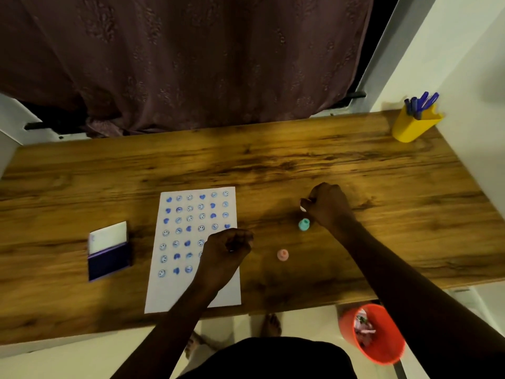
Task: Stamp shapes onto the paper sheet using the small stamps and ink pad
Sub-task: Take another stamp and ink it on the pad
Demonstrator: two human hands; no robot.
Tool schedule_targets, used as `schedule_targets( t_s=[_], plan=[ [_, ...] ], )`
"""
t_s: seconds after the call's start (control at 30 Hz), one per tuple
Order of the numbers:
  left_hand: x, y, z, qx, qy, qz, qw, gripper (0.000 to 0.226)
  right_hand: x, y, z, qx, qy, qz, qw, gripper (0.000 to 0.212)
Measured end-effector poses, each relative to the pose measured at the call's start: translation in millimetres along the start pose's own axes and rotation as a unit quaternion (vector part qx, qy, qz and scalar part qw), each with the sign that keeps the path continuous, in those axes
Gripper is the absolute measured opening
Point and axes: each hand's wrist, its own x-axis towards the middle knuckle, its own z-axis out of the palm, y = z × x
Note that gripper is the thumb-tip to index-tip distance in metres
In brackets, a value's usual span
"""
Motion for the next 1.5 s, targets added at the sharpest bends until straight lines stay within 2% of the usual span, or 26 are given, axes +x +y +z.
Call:
schedule_targets(
  t_s=[0.1,0.23,0.3,0.37,0.43,0.63,0.87,1.07,1.13,1.27,1.4,1.5],
  plan=[
    [1.0,2.1,-3.3,-0.010,0.011,0.009,1.000,0.040,1.6,-8.9,-5.4,0.021,0.008,-0.022,1.000,0.026],
    [4.0,10.9,-12.8,-0.028,0.021,0.023,0.999,0.047,-3.3,-37.5,-14.2,0.133,-0.001,-0.031,0.991,0.027],
    [5.3,15.9,-20.3,-0.044,0.025,0.030,0.998,0.042,-14.3,-57.9,-15.9,0.253,-0.038,-0.005,0.967,0.031],
    [5.9,20.4,-27.8,-0.068,0.026,0.038,0.997,0.033,-28.5,-77.8,-14.5,0.372,-0.098,0.016,0.923,0.027],
    [4.7,23.4,-36.8,-0.099,0.023,0.037,0.994,0.037,-42.0,-94.5,-10.3,0.416,-0.152,0.022,0.896,0.021],
    [-9.0,25.0,-68.7,-0.150,0.031,0.034,0.988,0.030,-67.2,-135.7,10.5,0.411,-0.267,0.019,0.871,0.023],
    [-27.6,3.3,-107.6,-0.160,0.055,0.036,0.985,0.035,-82.2,-169.1,42.3,0.415,-0.300,0.016,0.859,0.021],
    [-37.3,-12.5,-140.1,-0.141,0.087,0.040,0.985,0.037,-90.8,-198.3,65.3,0.418,-0.306,-0.031,0.855,0.019],
    [-40.2,-16.2,-151.5,-0.142,0.093,0.035,0.985,0.029,-92.9,-207.9,71.4,0.416,-0.308,-0.051,0.854,0.021],
    [-45.5,-23.4,-175.3,-0.135,0.122,0.023,0.983,0.011,-95.2,-226.2,81.6,0.377,-0.277,-0.128,0.875,0.029],
    [-52.5,-34.6,-202.2,-0.185,0.162,0.013,0.969,0.019,-95.4,-243.8,94.5,0.314,-0.228,-0.166,0.906,0.027],
    [-59.6,-47.3,-223.6,-0.196,0.199,-0.009,0.960,0.015,-98.2,-258.9,109.5,0.221,-0.201,-0.209,0.931,0.030]
  ],
)
